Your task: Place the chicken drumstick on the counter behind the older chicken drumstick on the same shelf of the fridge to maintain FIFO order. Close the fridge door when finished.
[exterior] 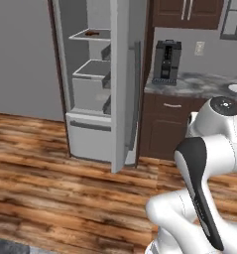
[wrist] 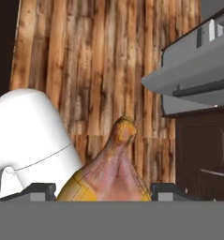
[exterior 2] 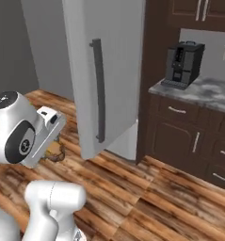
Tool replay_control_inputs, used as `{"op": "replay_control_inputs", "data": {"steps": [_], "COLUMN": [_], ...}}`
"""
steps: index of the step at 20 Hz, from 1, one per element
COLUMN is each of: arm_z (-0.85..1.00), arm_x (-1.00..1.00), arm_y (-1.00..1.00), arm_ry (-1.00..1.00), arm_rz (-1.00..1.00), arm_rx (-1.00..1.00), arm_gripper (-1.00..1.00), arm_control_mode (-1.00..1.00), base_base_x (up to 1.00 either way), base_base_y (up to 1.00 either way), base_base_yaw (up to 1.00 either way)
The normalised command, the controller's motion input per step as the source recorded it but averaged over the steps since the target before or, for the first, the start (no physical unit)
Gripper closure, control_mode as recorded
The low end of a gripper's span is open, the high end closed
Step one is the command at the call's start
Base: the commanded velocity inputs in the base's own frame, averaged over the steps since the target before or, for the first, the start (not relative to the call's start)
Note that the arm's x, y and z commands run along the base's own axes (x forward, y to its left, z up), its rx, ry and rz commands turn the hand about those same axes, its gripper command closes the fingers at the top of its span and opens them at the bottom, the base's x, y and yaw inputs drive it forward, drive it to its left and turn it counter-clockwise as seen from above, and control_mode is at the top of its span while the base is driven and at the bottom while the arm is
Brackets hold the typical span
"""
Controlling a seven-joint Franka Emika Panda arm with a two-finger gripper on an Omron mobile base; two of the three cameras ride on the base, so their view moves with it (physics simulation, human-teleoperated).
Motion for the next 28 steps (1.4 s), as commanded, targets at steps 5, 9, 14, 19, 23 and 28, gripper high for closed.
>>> {"op": "replay_control_inputs", "data": {"steps": [5,9,14,19,23,28], "arm_z": [0.00,0.00,0.00,0.00,0.00,0.00], "arm_x": [0.00,0.00,0.00,0.00,0.00,0.00], "arm_y": [0.00,0.00,0.00,0.00,0.00,0.00], "arm_ry": [0.00,0.00,0.00,0.00,0.00,0.00], "arm_rz": [0.00,0.00,0.00,0.00,0.00,0.00], "arm_rx": [0.00,0.00,0.00,0.00,0.00,0.00], "arm_gripper": [1.00,1.00,1.00,1.00,1.00,1.00], "arm_control_mode": [1.00,1.00,1.00,1.00,1.00,1.00], "base_base_x": [-0.51,0.09,0.23,0.00,0.01,0.14], "base_base_y": [0.94,1.00,0.97,-0.17,-0.48,-0.16], "base_base_yaw": [0.46,0.12,0.30,0.63,0.80,0.86]}}
